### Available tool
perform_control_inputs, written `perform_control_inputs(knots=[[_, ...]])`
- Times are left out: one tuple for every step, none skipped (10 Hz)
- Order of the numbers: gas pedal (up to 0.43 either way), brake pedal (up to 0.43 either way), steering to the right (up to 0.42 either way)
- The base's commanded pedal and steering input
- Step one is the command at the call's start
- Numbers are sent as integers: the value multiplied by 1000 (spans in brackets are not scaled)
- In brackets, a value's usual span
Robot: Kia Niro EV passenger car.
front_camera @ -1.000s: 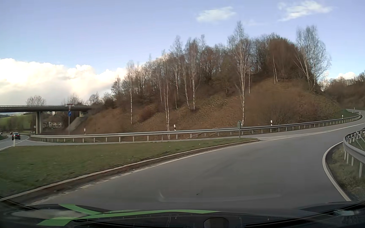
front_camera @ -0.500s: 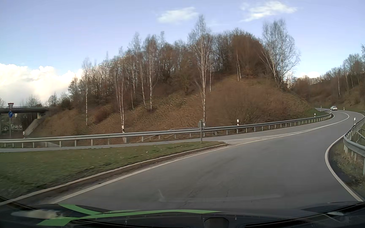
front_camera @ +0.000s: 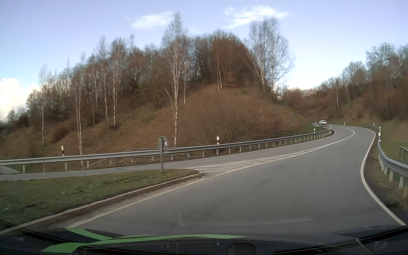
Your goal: Follow the waypoints while adhering to traffic rules and regulations
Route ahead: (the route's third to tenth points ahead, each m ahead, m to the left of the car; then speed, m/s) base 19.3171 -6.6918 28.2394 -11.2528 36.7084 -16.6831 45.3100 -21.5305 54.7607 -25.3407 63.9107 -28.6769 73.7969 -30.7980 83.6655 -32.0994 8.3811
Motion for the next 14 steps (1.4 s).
perform_control_inputs(knots=[[118, 0, 191], [118, 0, 191], [118, 0, 191], [130, 0, 191], [130, 0, 190], [130, 0, 182], [130, 0, 173], [150, 0, 166], [157, 0, 159], [169, 0, 153], [189, 0, 148], [189, 0, 135], [209, 0, 122], [220, 0, 103]])
